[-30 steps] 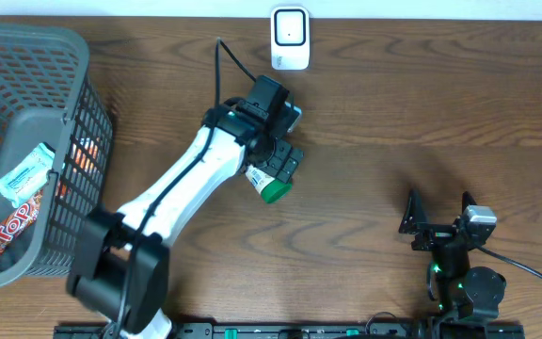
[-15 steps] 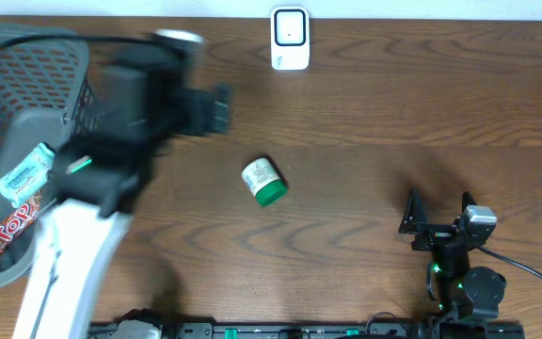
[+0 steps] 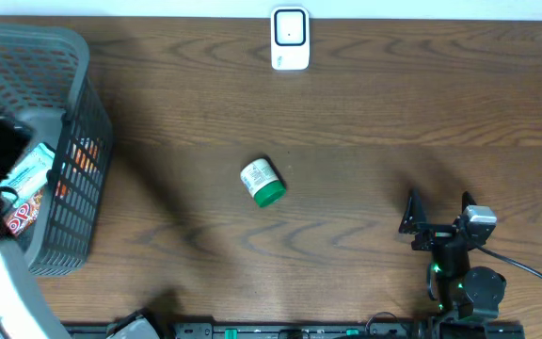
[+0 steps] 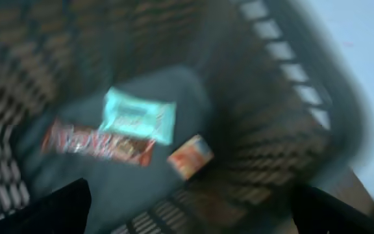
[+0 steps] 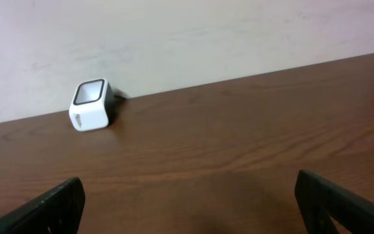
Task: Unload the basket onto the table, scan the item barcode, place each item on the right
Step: 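Move the left gripper back over the basket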
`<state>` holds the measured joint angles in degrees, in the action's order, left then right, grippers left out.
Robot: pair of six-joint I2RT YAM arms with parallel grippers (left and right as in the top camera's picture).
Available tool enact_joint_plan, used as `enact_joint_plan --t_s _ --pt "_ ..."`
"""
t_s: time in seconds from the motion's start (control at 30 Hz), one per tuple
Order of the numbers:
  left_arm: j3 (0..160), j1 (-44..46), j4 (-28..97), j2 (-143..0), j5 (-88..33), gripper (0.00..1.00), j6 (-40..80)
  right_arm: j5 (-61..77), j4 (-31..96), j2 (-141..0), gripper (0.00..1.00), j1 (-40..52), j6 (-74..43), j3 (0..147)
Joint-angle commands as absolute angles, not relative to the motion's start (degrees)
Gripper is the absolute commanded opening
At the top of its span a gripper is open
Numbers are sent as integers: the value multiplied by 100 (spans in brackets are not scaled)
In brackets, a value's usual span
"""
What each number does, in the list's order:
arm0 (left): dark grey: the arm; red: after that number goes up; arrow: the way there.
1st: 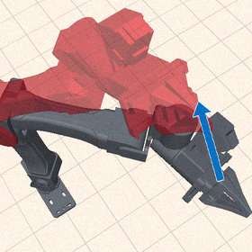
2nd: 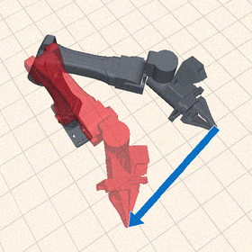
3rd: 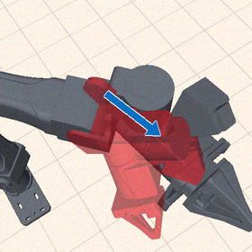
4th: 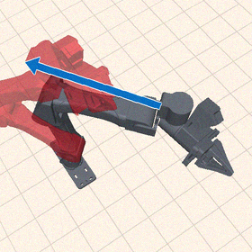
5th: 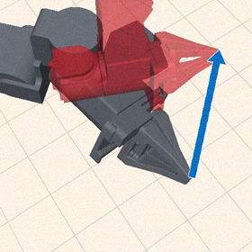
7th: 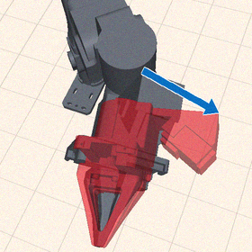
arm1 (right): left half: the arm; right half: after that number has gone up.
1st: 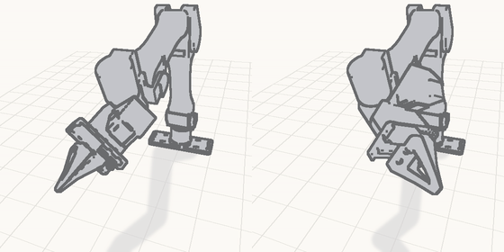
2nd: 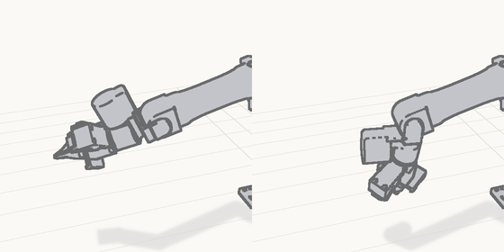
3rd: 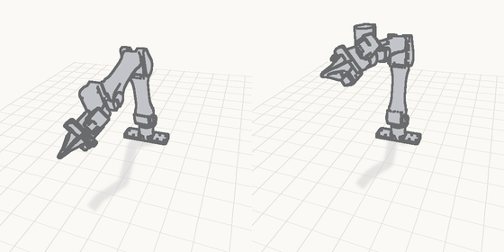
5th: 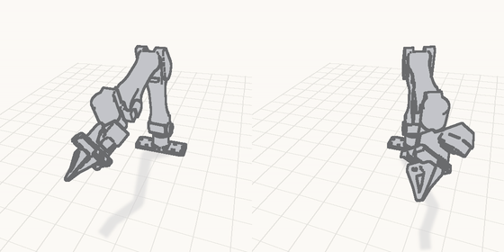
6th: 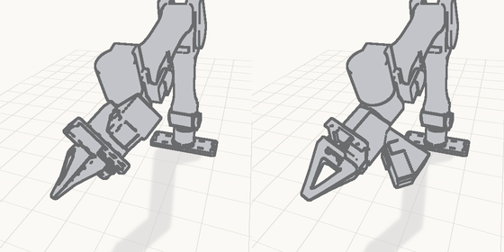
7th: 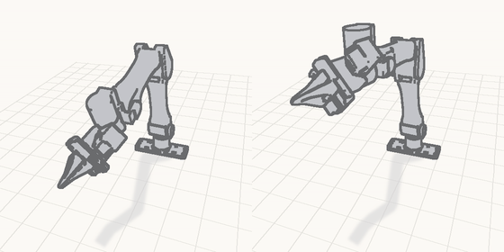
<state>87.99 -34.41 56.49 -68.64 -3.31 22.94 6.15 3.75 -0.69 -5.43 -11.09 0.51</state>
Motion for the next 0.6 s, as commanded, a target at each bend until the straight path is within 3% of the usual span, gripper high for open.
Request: enact_joint_plan --t_s 0.0,0.27,0.57 --pt "8757 -3966 6064 -7522 -340 98 3841 589 384 -43 99 -504 -1044 32" --pt "8755 -4077 6281 -8917 -333 98 3369 589 384 -43 99 -504 -1046 32" --pt "8744 -4082 6270 -10110 -84 98 5089 589 384 -43 99 -504 -1044 32"
